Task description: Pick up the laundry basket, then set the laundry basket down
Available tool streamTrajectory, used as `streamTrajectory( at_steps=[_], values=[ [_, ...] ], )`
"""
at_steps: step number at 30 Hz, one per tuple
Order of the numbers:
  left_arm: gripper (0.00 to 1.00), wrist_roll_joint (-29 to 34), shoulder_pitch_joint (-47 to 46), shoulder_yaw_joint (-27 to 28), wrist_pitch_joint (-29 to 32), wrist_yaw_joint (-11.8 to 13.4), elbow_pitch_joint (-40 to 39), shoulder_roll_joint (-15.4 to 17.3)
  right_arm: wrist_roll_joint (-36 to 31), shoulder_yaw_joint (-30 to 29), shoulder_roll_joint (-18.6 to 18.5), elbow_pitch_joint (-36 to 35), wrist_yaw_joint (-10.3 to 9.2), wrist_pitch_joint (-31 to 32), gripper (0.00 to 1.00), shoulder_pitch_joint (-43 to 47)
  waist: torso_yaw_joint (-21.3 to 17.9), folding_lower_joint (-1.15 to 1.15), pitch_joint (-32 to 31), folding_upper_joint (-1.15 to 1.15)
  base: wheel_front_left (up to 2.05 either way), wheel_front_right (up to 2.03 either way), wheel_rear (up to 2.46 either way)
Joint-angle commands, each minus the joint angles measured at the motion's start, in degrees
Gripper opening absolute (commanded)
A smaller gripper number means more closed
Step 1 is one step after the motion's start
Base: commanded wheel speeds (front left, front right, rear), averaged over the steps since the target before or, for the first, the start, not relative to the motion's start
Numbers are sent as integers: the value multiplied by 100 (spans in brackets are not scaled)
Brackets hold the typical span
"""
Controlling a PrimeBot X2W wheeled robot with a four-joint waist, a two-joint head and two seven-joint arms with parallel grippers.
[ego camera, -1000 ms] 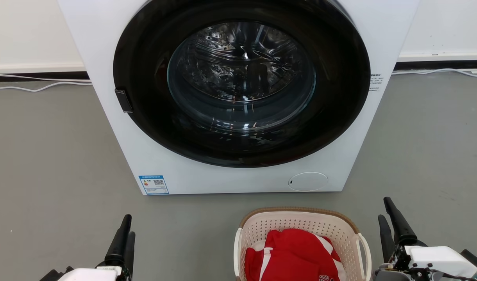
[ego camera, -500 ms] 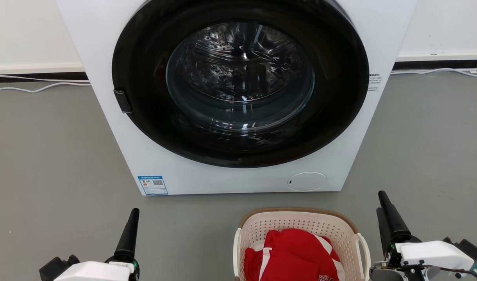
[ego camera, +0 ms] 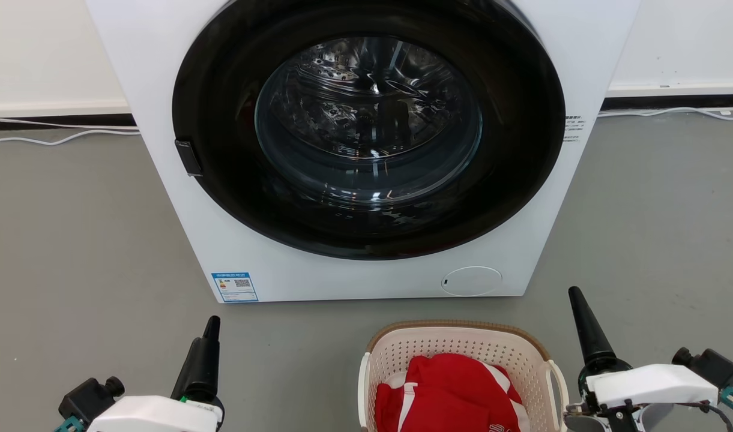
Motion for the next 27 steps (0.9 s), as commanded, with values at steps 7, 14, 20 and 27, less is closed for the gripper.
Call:
streamTrajectory(
  at_steps=[7, 14, 20, 27],
  values=[
    [100, 867, -216, -27, -193, 102, -283, 42, -990, 103, -39, -289, 23, -204, 100, -240, 2, -1, -12, 0, 0, 0, 0],
    [100, 1330, -218, -61, -294, 143, -348, 48, -1572, 86, -12, -349, 26, -305, 100, -236, -1, -1, -16, 0, 0, 0, 0],
    [100, 1750, -210, -83, -395, 197, -450, 54, -1990, 125, 15, -349, 28, -406, 100, -259, -11, -1, -15, 0, 0, 0, 0],
    [100, 2219, -207, -144, -513, 223, -535, 61, -2537, 200, 28, -383, 30, -524, 100, -275, -22, -1, -5, 0, 0, 0, 0]
  ],
)
